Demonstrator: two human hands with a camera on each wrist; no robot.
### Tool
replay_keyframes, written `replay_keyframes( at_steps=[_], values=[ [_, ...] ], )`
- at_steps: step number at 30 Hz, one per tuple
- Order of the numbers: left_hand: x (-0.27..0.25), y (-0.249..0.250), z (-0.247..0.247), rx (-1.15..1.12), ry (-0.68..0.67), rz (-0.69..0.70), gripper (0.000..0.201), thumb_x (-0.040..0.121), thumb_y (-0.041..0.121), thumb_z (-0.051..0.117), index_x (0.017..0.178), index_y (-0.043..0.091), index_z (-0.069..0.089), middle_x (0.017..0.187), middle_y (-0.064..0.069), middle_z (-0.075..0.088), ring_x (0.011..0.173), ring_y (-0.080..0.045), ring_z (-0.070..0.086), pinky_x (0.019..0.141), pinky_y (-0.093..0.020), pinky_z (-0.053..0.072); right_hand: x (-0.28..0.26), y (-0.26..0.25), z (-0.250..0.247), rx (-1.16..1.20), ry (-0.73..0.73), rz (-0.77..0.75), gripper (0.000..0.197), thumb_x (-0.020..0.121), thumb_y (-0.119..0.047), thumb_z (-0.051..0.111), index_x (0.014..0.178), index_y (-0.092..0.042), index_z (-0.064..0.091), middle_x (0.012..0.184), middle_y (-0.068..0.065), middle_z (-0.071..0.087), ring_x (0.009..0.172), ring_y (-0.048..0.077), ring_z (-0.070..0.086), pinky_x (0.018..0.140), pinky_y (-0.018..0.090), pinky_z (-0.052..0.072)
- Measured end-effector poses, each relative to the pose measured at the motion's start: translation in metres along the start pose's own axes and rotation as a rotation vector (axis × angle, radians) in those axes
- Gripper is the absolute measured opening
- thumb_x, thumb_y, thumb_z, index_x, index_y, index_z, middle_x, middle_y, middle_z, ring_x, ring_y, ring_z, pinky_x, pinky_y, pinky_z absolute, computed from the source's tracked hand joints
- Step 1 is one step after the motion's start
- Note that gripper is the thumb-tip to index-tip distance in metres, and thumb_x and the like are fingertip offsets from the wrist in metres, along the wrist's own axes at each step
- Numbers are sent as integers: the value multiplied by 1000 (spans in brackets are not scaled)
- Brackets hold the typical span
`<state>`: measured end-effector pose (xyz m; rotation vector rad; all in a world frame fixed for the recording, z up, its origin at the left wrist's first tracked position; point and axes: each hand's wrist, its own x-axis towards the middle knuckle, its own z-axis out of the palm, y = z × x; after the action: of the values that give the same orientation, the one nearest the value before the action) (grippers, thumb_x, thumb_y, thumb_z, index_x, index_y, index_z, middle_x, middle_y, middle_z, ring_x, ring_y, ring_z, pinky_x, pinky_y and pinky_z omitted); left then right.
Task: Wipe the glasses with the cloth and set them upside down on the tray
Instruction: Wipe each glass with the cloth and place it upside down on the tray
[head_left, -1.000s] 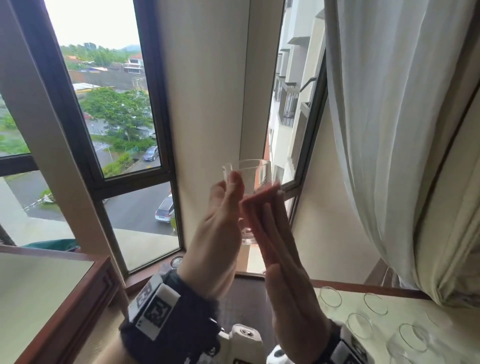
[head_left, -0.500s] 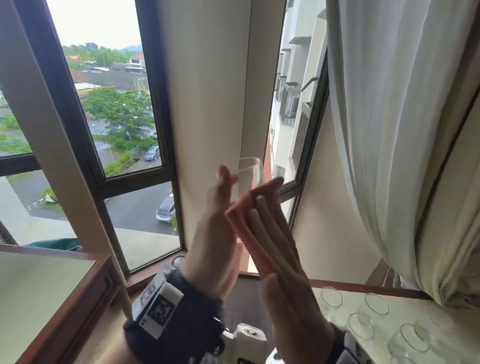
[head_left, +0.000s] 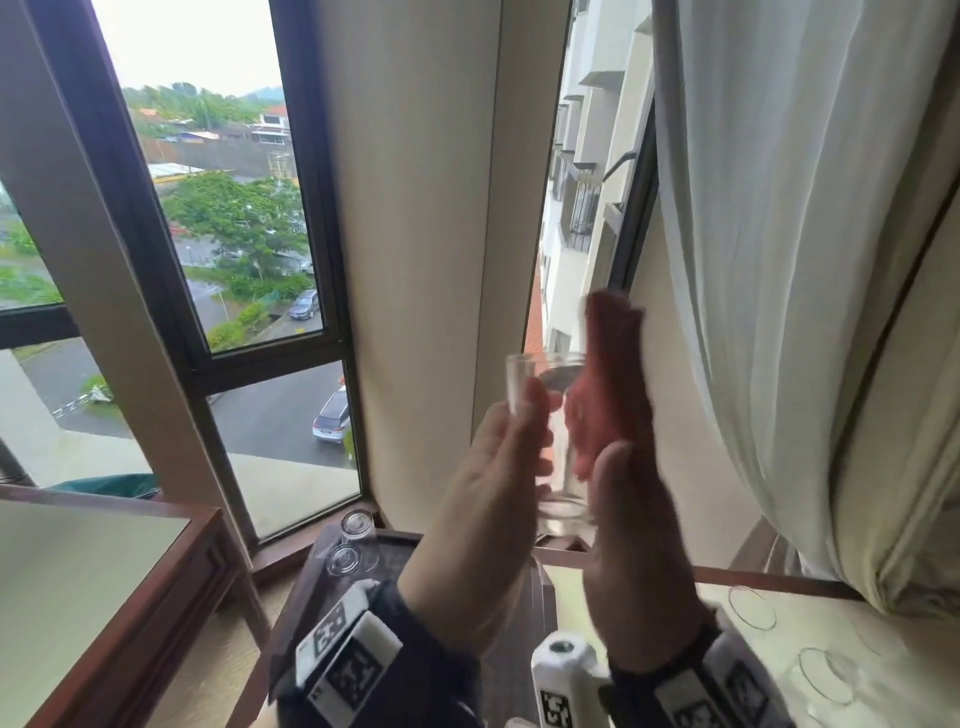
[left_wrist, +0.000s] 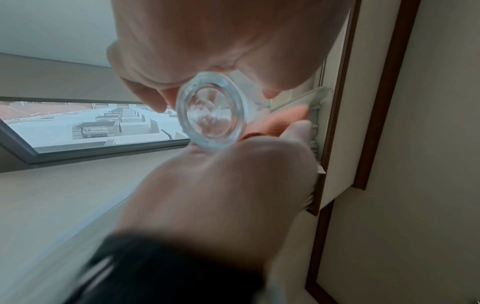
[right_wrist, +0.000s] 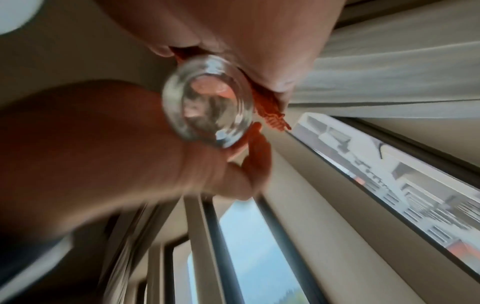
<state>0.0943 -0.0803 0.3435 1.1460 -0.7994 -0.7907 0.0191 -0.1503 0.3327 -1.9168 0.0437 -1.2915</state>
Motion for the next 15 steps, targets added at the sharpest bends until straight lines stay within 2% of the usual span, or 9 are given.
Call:
replay_keyframes(
  at_steps=[2,4,6,8,10,11,12,13,15],
  values=[
    [7,0,-15,-40,78,45,66,108,69,32,134,22,69,125,-12,72,124,-39,64,113,-64,44,-20,1,14,-56,-137,-78,60,107,-46,22,158,-14,28,167,9,22,156,32,13,124,58,14],
    [14,1,-30,-120,136,51,65,101,74,42,134,24,67,117,-12,73,115,-37,68,108,-61,50,-41,13,22,6,-153,-20,59,108,-48,23,160,-20,26,168,2,21,156,27,13,125,54,16],
    [15,5,-34,-151,136,81,66,93,75,49,135,26,63,110,-17,69,103,-35,68,93,-54,59,-54,25,21,158,-88,137,66,104,-61,28,159,-25,27,163,-6,34,153,19,26,124,44,25],
    [9,5,-25,-89,68,134,64,96,70,49,135,20,59,99,-21,64,91,-31,64,80,-45,61,-51,32,14,202,-16,421,92,87,-84,36,152,-20,41,150,-9,52,146,17,40,120,36,33],
    [4,-3,-17,-6,39,162,59,99,66,43,132,19,55,86,-2,66,79,-15,63,73,-27,59,-41,40,1,237,31,672,115,64,-100,46,145,-18,49,147,1,55,141,27,46,118,51,35],
    [3,-8,-13,25,41,171,59,96,66,41,132,22,54,82,10,67,76,-6,64,73,-20,56,-33,40,-4,241,34,713,116,61,-101,49,145,-20,49,150,5,52,141,29,46,118,56,33],
    [2,-11,-9,48,41,175,60,95,71,39,132,26,53,84,15,68,77,-1,64,74,-18,54,-23,36,-9,236,41,656,107,67,-96,50,146,-24,49,153,6,49,143,28,44,118,56,32],
    [2,-13,-8,51,45,175,61,94,77,38,131,30,54,88,15,69,79,1,64,77,-19,54,-14,29,-10,218,55,508,89,81,-85,50,147,-26,48,157,6,44,146,25,40,119,51,33],
    [5,-16,-8,38,92,135,64,90,80,40,127,32,57,105,3,71,94,-10,70,87,-30,57,1,6,-3,131,13,125,61,103,-45,35,155,-13,34,164,13,30,152,21,29,119,33,34]
  ],
)
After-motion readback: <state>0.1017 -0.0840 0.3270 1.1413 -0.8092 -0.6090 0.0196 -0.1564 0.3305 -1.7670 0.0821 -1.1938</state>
